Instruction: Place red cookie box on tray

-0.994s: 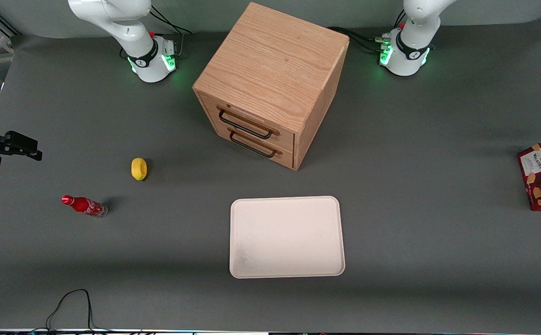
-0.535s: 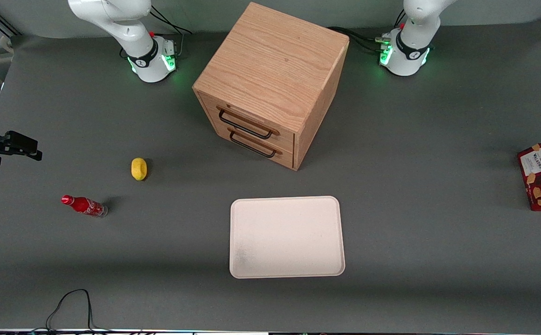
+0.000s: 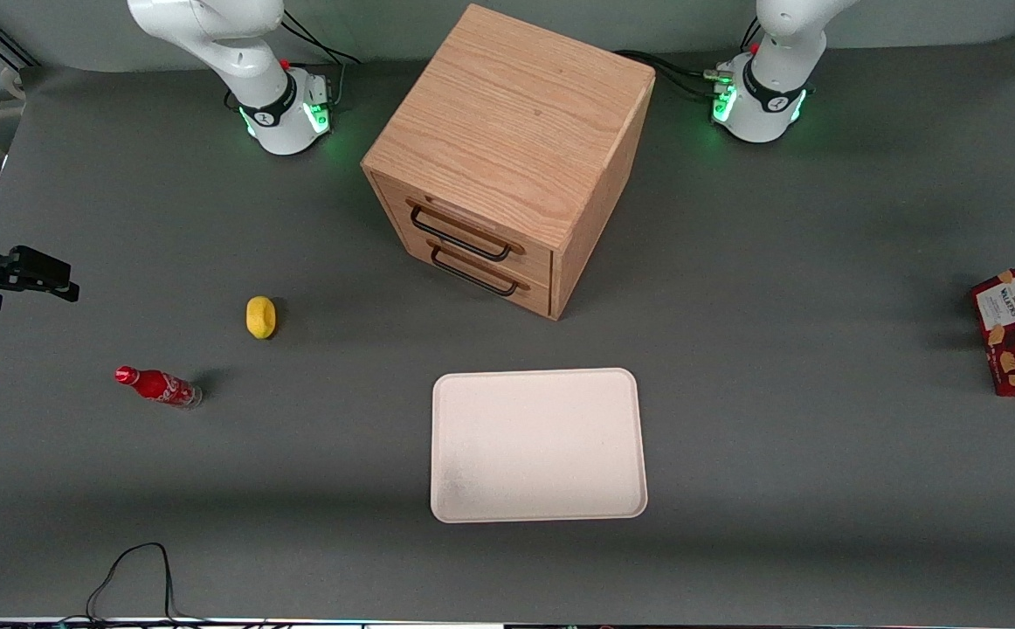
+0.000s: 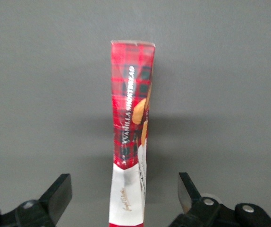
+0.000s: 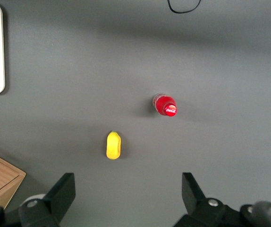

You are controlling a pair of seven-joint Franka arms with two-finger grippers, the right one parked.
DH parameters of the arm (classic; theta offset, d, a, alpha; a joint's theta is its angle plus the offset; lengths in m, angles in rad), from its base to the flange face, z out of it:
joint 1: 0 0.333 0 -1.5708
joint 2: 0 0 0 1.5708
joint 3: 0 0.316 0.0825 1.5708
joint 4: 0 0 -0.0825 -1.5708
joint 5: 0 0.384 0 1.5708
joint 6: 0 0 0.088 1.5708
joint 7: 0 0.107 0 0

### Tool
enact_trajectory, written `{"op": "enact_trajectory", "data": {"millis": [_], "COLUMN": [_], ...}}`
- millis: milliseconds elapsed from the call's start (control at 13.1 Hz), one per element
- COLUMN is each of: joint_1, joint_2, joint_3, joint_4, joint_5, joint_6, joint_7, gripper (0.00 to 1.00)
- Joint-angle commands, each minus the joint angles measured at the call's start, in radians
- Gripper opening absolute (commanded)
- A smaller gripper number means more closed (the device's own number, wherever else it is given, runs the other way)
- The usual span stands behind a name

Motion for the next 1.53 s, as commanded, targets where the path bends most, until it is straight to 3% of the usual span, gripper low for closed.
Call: {"op": "enact_trajectory", "data": {"millis": [0,612,688,841,994,1224,1453], "joint_1": [-0.001,-0.006,-0.006,-0.007,-0.002,0.001,0.001], "joint_2": [0.013,0.118,0.118,0.116,0.116,0.115,0.112], "joint_3": [0.006,-0.013,-0.013,-0.013,-0.013,-0.013,-0.013], "joint_4": [-0.026,-0.017,-0.017,-0.014,0.000,0.006,0.006], "joint_5": [-0.006,-0.006,-0.006,-0.003,-0.003,-0.003,-0.003], "joint_6": [0.046,0.166,0.171,0.163,0.153,0.143,0.142], "joint_7": [0.005,0.006,0.008,0.031,0.054,0.054,0.054], "gripper": [1.00,1.00,0.93,0.51,0.24,0.00,0.00]}}
